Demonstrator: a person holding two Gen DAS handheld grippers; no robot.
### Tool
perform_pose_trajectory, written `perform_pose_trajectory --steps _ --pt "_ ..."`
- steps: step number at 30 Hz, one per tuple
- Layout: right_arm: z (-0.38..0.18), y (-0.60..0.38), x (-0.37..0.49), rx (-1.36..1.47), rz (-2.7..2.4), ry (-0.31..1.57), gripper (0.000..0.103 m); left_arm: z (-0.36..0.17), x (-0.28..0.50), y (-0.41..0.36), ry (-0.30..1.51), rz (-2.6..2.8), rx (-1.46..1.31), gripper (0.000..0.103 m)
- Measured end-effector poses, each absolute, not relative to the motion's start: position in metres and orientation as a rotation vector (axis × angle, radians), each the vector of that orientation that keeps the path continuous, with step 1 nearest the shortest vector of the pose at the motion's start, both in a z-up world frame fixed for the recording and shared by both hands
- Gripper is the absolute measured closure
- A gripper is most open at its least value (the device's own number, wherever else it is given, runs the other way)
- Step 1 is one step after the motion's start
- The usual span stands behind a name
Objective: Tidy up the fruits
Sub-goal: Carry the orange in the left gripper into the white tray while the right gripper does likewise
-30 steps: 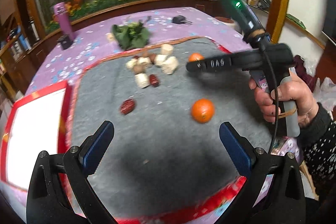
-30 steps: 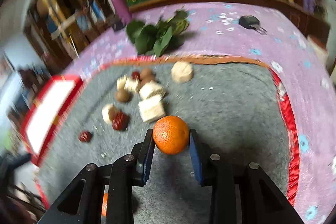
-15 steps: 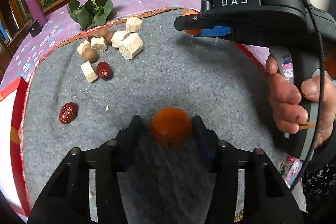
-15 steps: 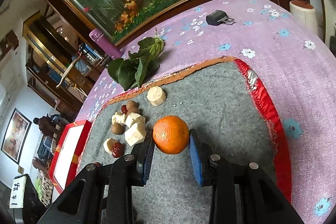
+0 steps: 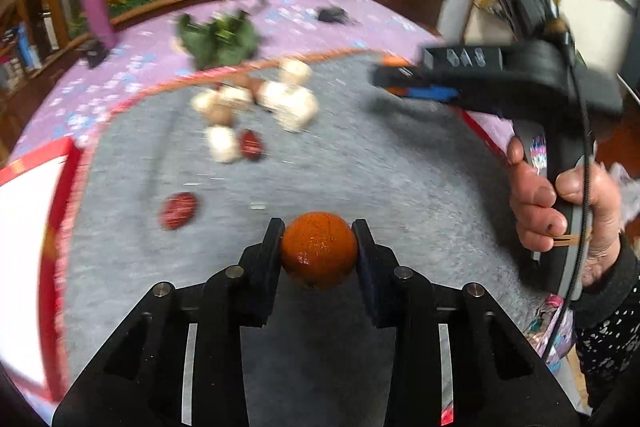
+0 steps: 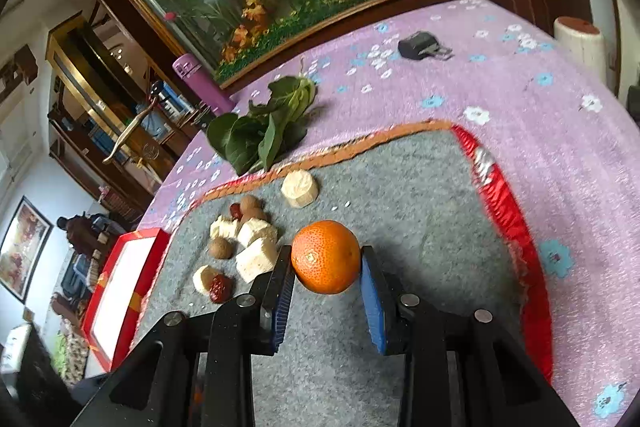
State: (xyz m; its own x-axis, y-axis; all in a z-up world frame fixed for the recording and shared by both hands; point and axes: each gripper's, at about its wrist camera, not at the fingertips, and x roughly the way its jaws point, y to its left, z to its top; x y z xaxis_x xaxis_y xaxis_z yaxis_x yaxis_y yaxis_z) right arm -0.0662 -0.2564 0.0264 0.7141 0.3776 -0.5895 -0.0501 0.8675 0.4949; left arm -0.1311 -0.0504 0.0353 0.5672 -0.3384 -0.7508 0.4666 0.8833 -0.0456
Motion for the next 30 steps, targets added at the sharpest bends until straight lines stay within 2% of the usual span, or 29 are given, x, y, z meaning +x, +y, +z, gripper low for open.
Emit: perform_pose_trajectory --steps 13,21,30 --pt "0.035 -0.235 -0.072 0.449 0.214 0.726 0.071 0.081 -0.153 0.122 0.674 -0.038 0.084 0.069" --pt "0.072 -0.093 -0.074 0.298 0.493 0.730 0.072 0.061 -0.142 0.202 0.709 0.121 0.004 0.069" --pt "0.058 0.050 -0.064 0.237 0.712 0.844 0.072 0.036 -0.129 0.231 0.775 0.143 -0.001 0.069"
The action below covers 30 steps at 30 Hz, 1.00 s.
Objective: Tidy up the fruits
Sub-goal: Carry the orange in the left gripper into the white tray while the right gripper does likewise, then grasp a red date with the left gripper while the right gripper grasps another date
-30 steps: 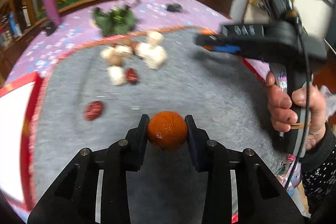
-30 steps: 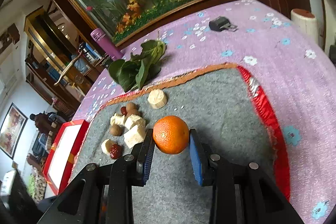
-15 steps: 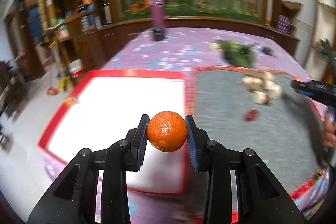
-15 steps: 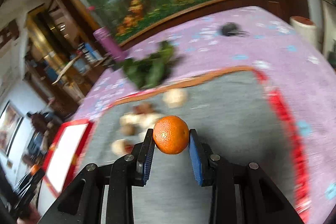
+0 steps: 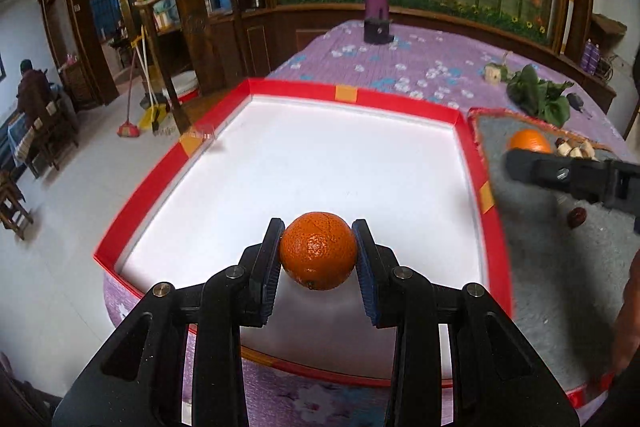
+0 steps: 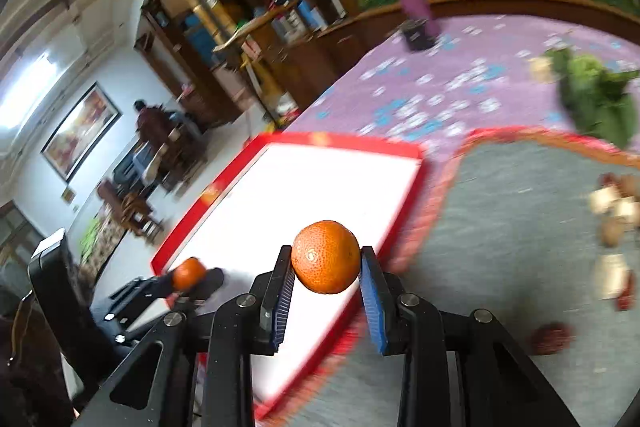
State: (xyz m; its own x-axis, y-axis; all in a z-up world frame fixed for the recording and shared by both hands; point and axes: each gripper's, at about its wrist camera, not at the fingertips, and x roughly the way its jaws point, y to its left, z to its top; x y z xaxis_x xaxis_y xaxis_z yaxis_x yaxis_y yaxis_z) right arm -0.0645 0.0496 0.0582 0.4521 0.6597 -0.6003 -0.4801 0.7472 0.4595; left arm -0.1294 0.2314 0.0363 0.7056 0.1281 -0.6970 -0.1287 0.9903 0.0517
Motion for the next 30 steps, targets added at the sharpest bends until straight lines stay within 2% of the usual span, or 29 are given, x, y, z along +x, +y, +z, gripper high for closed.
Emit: perform_pose_trajectory --steps 12,17,23,30 --pt "0.027 0.120 -0.058 0.116 0.712 0.963 0.071 0.025 -0.128 0.252 0.817 0.199 0.009 0.069" --pt "0.030 0.128 -0.065 0.063 0.731 0.953 0.066 0.029 -0.131 0.258 0.818 0.227 0.014 0.068" --pt "0.047 0.085 -0.068 0.142 0.708 0.858 0.065 0.044 -0.143 0.247 0.773 0.193 0.030 0.065" --pt "0.053 -0.030 -0.066 0.230 0.530 0.808 0.065 0.060 -0.150 0.201 0.737 0.015 0.057 0.065"
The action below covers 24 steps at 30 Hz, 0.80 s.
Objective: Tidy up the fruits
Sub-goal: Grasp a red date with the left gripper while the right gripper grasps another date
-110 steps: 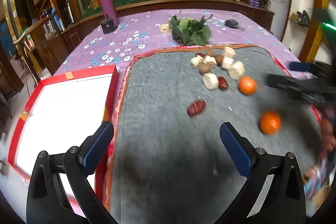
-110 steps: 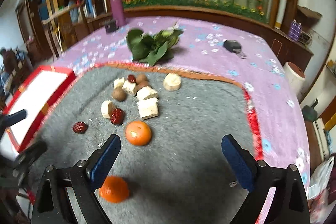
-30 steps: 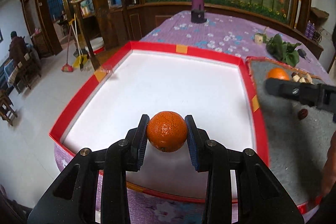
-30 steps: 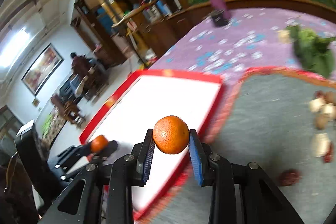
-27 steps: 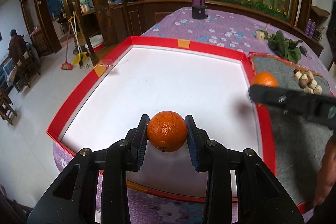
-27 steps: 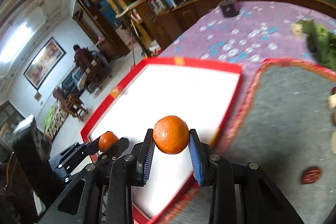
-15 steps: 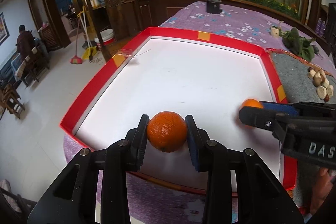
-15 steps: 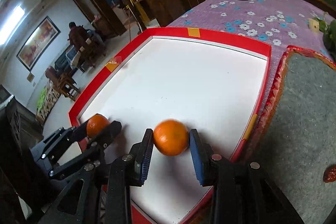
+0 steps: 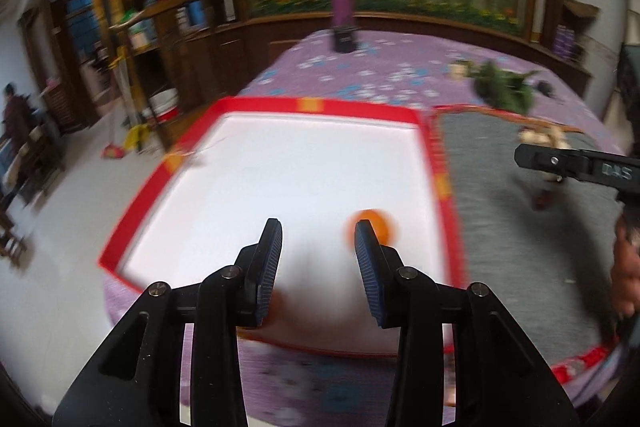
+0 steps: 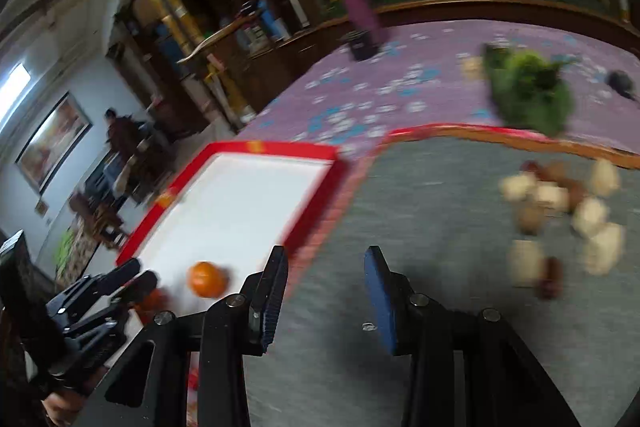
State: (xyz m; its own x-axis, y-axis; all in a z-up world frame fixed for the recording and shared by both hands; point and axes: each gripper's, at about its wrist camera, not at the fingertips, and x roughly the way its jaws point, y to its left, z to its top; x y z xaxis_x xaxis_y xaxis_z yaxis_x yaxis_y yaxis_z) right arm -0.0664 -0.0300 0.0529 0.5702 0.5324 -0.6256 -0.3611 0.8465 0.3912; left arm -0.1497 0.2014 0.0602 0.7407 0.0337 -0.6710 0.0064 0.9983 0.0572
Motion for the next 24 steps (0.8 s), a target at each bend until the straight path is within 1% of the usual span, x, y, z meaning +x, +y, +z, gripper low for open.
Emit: perform_pose_trajectory --steps 2,6,13,17,18,20,22,24 --pt "0.051 -0.067 -0.069 0.231 0.465 0.817 0.065 0.064 -0.151 0.187 0.730 -0.044 0.063 0.065" --pt "0.042 -0.112 -0.071 0.204 0.381 0.854 0.064 0.066 -0.149 0.158 0.734 -0.128 0.086 0.066" --pt "0.020 -0.122 -0.057 0.089 0.309 0.911 0.064 0.059 -0.145 0.112 0.768 -0.237 0.150 0.066" --pt "0.017 -0.113 -0.044 0.055 0.284 0.889 0.066 0.057 -0.145 0.100 0.786 -0.277 0.159 0.066" --pt "0.017 -0.112 -0.042 0.064 0.301 0.887 0.067 0.057 -0.143 0.097 0.790 -0.290 0.159 0.066" --pt "0.018 -0.109 -0.043 0.050 0.311 0.890 0.072 0.057 -0.140 0.090 0.795 -0.308 0.164 0.066" --pt "0.018 -0.104 -0.045 0.019 0.325 0.878 0.080 0.055 -0.135 0.080 0.799 -0.327 0.184 0.066" --pt "0.016 -0.106 -0.047 0.029 0.342 0.866 0.083 0.053 -0.130 0.072 0.808 -0.345 0.196 0.066"
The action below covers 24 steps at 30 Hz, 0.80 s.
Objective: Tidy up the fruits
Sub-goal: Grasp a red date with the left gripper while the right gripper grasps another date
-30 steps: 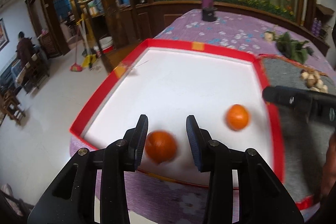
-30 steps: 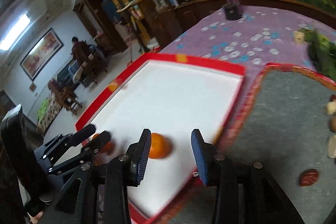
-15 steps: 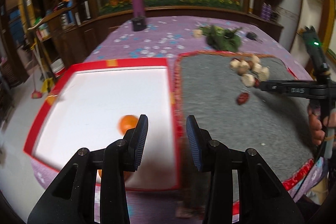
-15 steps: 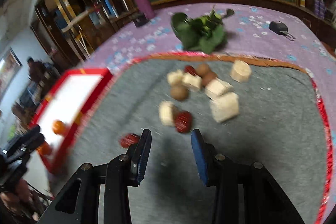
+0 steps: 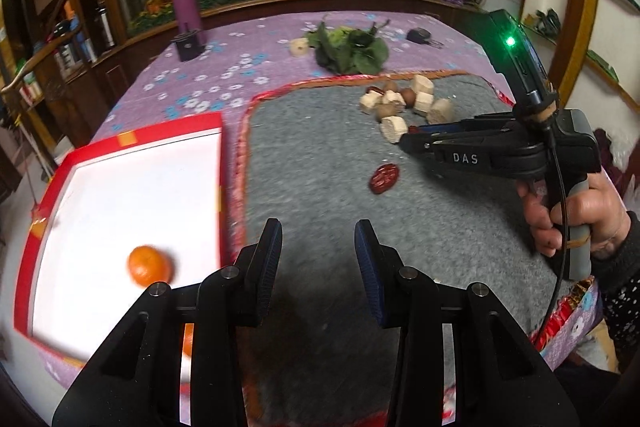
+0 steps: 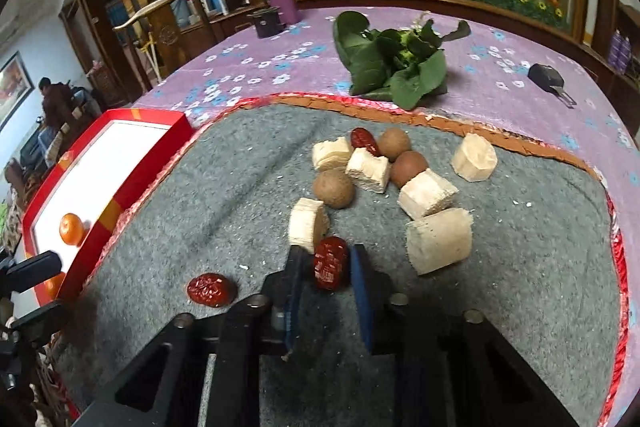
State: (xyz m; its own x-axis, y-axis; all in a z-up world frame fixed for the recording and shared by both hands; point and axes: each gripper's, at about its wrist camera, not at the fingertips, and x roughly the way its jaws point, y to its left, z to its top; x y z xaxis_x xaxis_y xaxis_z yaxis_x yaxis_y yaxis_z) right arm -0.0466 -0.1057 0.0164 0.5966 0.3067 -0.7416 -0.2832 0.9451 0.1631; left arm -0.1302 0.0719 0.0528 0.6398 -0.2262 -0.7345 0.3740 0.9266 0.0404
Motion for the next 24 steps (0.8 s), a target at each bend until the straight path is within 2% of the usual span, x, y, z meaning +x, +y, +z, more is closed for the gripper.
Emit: perform_pose_trajectory --steps 13,24 --pt "0.020 -0.180 -0.045 0.562 0.487 0.849 0.084 0.037 -0.093 0.024 0.879 -0.493 0.268 0.066" --pt "0.017 -0.185 -0.045 0.630 0.481 0.869 0.084 0.023 -0.074 0.000 0.913 -0.532 0.292 0.066"
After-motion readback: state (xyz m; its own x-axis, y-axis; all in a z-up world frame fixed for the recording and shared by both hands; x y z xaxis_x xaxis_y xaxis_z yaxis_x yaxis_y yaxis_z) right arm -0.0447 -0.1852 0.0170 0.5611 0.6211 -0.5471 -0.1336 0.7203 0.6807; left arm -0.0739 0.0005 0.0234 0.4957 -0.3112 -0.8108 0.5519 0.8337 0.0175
